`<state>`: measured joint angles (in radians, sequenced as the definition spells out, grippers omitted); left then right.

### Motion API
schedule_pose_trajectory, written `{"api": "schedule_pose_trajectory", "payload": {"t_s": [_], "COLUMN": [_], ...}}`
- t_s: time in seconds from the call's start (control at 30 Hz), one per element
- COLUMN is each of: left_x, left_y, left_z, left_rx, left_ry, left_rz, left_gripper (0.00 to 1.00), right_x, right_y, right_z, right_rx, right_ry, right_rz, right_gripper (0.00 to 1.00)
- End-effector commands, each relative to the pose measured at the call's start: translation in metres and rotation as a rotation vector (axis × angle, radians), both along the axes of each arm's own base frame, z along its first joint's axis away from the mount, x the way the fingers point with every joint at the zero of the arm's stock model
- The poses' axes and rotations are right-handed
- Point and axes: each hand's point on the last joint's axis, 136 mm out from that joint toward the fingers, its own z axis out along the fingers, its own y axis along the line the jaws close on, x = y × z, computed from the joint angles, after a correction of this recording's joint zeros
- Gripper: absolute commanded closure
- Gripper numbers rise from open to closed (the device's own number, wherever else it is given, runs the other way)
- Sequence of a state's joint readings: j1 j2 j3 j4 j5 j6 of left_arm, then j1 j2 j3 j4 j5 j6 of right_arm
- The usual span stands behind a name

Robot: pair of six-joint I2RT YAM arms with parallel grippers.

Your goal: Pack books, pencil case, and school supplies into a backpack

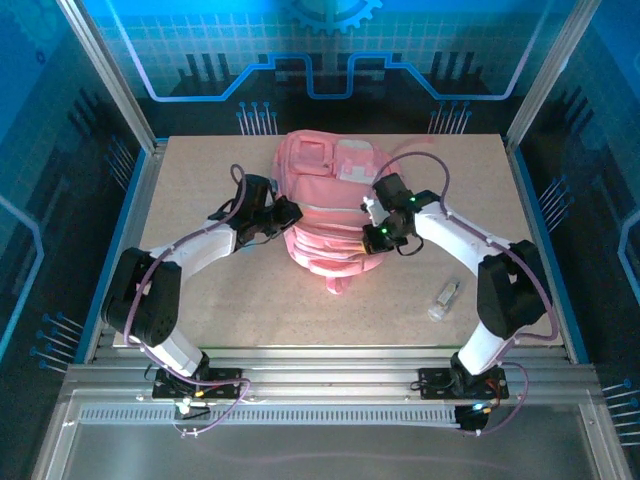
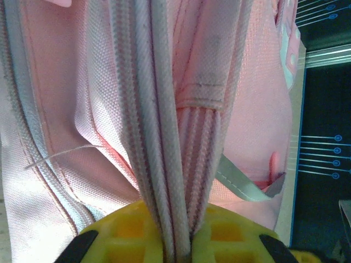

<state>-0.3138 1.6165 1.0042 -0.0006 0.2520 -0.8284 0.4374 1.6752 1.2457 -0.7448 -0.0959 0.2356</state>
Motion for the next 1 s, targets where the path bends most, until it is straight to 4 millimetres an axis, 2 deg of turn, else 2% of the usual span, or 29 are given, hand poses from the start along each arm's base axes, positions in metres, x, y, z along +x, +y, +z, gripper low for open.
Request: {"api": "schedule_pose_trajectory", "payload": {"t_s": [0.0, 0.1, 0.17, 0.23, 0.27, 0.37, 0.43, 0.5, 0.53, 0.57, 0.67, 0.77, 0.83, 0.97], "left_x": [0.023, 0.024, 0.028, 0.035, 0.041, 0.059, 0.073, 0.083, 0.086, 0.087, 0.075, 0.049, 0.028, -0.013], "left_y": [0.029, 0.031, 0.035, 0.039, 0.041, 0.038, 0.034, 0.035, 0.038, 0.041, 0.056, 0.073, 0.077, 0.073], "left_z": [0.051, 0.049, 0.045, 0.042, 0.04, 0.037, 0.033, 0.028, 0.026, 0.026, 0.031, 0.038, 0.036, 0.023], "left_rx": [0.055, 0.073, 0.084, 0.086, 0.077, 0.028, 0.009, 0.014, 0.026, 0.045, 0.116, 0.164, 0.141, 0.015], "left_ry": [-0.165, -0.16, -0.143, -0.131, -0.126, -0.129, -0.114, -0.076, -0.049, -0.033, -0.028, -0.038, -0.02, 0.065], "left_rz": [0.027, -0.026, -0.048, -0.052, -0.046, -0.037, -0.029, -0.01, 0.006, 0.016, 0.061, 0.12, 0.15, 0.225], "left_gripper": [1.0, 1.0, 1.0, 1.0, 1.0, 0.99, 0.79, 0.39, 0.16, 0.02, 0.01, 0.01, 0.01, 0.01], "right_x": [0.003, 0.031, 0.046, 0.054, 0.055, 0.043, 0.034, 0.028, 0.027, 0.028, 0.032, 0.036, 0.035, 0.03], "right_y": [-0.075, -0.111, -0.116, -0.1, -0.085, -0.023, 0.011, 0.038, 0.047, 0.054, 0.07, 0.084, 0.094, 0.11], "right_z": [0.007, 0.021, 0.028, 0.033, 0.036, 0.037, 0.042, 0.045, 0.045, 0.046, 0.045, 0.043, 0.045, 0.041], "right_rx": [-0.352, -0.541, -0.57, -0.498, -0.424, -0.143, 0.01, 0.12, 0.152, 0.181, 0.238, 0.277, 0.313, 0.347], "right_ry": [-0.04, -0.154, -0.203, -0.219, -0.224, -0.208, -0.205, -0.21, -0.21, -0.209, -0.207, -0.199, -0.193, -0.161], "right_rz": [-0.09, -0.159, -0.169, -0.136, -0.104, 0.065, 0.148, 0.202, 0.211, 0.216, 0.225, 0.235, 0.251, 0.248], "right_gripper": [1.0, 1.0, 1.0, 1.0, 1.0, 1.0, 1.0, 1.0, 1.0, 1.0, 1.0, 1.0, 1.0, 1.0]}}
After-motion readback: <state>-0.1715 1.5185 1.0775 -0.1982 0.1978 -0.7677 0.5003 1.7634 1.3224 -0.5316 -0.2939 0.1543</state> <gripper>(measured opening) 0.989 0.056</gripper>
